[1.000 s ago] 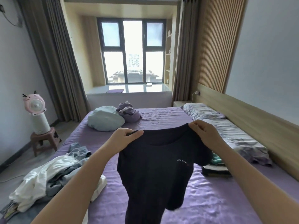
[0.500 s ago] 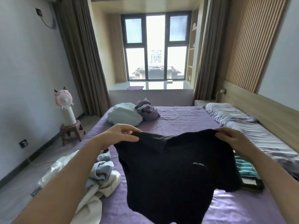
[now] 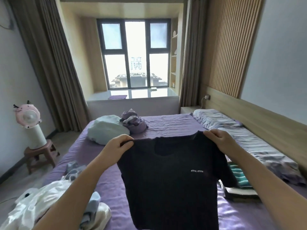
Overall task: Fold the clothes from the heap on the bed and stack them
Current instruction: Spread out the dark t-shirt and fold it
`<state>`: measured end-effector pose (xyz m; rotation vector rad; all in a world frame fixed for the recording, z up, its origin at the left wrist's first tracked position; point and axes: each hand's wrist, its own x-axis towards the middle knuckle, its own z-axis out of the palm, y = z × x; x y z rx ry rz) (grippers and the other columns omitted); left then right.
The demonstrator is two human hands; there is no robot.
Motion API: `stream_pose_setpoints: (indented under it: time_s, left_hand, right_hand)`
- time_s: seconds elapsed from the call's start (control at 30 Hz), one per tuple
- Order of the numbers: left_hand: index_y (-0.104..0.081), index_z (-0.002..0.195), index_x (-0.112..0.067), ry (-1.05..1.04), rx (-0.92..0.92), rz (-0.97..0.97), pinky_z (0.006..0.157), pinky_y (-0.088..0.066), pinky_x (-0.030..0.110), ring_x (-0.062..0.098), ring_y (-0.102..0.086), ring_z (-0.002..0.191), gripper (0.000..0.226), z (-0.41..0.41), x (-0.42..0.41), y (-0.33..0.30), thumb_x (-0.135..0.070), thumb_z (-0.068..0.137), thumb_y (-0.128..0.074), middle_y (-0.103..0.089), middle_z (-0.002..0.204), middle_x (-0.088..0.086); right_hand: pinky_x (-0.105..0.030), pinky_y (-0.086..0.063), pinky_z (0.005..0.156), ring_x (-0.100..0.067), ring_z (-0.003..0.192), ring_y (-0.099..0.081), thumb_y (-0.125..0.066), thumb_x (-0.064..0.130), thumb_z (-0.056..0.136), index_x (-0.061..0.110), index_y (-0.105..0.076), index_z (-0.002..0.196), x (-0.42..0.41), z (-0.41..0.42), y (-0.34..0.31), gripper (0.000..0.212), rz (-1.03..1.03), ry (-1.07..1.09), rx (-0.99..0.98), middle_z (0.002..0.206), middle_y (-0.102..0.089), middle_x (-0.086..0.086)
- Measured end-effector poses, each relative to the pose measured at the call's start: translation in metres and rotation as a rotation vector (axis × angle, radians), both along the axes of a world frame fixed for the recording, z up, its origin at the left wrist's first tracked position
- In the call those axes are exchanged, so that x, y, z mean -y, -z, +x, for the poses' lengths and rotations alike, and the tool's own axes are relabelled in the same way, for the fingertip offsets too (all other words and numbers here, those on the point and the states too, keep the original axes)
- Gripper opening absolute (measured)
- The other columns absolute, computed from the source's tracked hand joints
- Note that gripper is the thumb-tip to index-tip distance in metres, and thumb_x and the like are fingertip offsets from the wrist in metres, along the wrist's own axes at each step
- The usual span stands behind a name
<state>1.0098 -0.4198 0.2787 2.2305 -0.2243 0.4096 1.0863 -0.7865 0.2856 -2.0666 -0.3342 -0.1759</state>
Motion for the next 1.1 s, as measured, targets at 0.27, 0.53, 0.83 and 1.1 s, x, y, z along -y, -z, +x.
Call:
stream_pose_setpoints:
  time_s: [0.27,0.53,0.83,1.1]
  left_hand:
    - [-0.060,0.079,-0.023,0.028,-0.008,0.166,0.073,-0.044,0.029,0.014,-0.055,0.071,0.018,0.063,-0.014,-0.001,-0.030,0.080,-0.076,-0.062,0.073,-0.003]
    - [-0.063,0.068,-0.021,0.025,0.038,-0.005,0.063,-0.039,0.018,0.004,-0.050,0.063,0.018,0.085,-0.015,0.028,-0.017,0.079,-0.077,-0.059,0.068,-0.002]
    - [-0.061,0.079,-0.023,0.093,-0.280,0.149,0.069,-0.048,0.030,0.013,-0.058,0.070,0.017,0.097,-0.014,0.057,-0.035,0.091,-0.062,-0.063,0.074,-0.003]
    - [-0.073,0.081,-0.012,0.115,-0.897,-0.195,0.060,-0.051,0.025,0.016,-0.065,0.066,0.028,0.140,-0.011,0.083,-0.038,0.089,-0.065,-0.071,0.076,0.006]
  right_hand:
    - [-0.015,-0.034,0.055,-0.008,0.059,-0.046,-0.052,0.029,0.096,0.016,-0.054,0.068,-0.016,0.037,-0.003,0.031,-0.144,0.075,0.101,0.063,-0.050,0.005]
    - [-0.018,-0.039,0.067,-0.009,0.080,-0.057,-0.054,0.017,0.095,0.020,-0.062,0.104,-0.015,0.056,0.030,0.012,-0.183,0.097,-0.001,0.091,-0.063,0.002]
    - [-0.010,-0.041,0.065,0.012,0.071,-0.061,-0.065,0.021,0.089,0.034,-0.065,0.084,0.010,0.069,0.061,0.014,-0.303,-0.011,-0.089,0.076,-0.068,0.019]
    - [-0.016,-0.043,0.058,-0.003,0.061,-0.059,-0.068,0.033,0.085,0.022,-0.069,0.077,0.014,0.144,0.081,0.014,-0.369,-0.180,-0.333,0.072,-0.069,-0.001]
